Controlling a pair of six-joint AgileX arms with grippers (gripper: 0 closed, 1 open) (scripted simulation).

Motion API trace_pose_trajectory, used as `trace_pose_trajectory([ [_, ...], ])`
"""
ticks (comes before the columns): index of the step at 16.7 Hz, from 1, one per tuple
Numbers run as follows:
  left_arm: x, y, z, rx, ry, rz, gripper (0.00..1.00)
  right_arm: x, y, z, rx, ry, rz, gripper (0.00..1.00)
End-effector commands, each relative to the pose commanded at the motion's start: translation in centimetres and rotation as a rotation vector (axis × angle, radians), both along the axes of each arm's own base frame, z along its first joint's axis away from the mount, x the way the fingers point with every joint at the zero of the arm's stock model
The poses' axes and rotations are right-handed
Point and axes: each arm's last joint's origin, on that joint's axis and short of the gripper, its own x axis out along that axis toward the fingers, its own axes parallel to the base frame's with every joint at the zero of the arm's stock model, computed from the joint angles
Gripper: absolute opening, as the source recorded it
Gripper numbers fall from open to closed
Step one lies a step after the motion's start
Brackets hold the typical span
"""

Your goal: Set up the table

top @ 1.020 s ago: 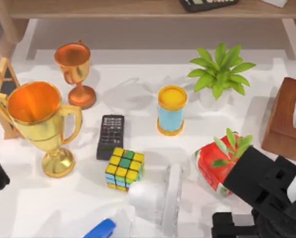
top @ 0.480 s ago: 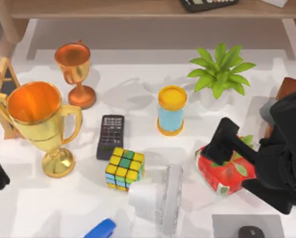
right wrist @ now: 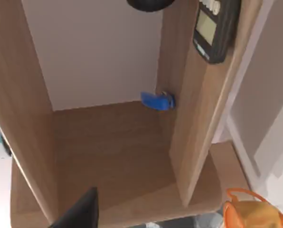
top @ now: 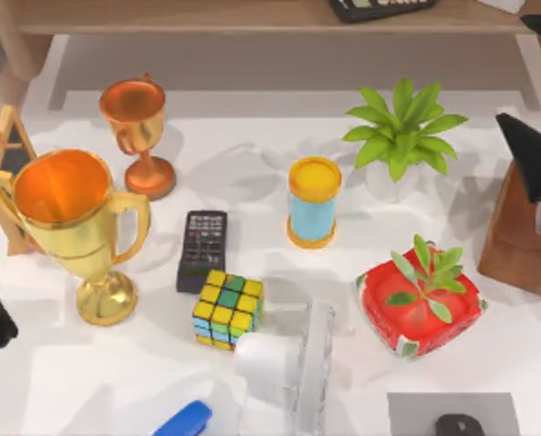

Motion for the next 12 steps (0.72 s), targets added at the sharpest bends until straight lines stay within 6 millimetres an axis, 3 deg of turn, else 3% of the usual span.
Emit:
trace_pose_trajectory([
  [3, 0.0, 0.0, 0.0, 0.0, 0.0, 0.0, 1.0, 1.8, -6.6, -1.2, 0.077, -0.133, -0.157, 1.0],
  [5, 0.0, 0.0, 0.0, 0.0, 0.0, 0.0, 1.0, 1.9, -11.2, -2.3, 0.07, -0.214, -0.256, 1.0],
  [9, 0.0, 0.0, 0.0, 0.0, 0.0, 0.0, 1.0, -0.4, -19.2, -5.6, -0.015, -0.309, -0.434, 1.0],
  [12, 0.0, 0.0, 0.0, 0.0, 0.0, 0.0, 1.0, -2.4, -22.3, -9.3, -0.05, -0.279, -0.507, 1.0],
])
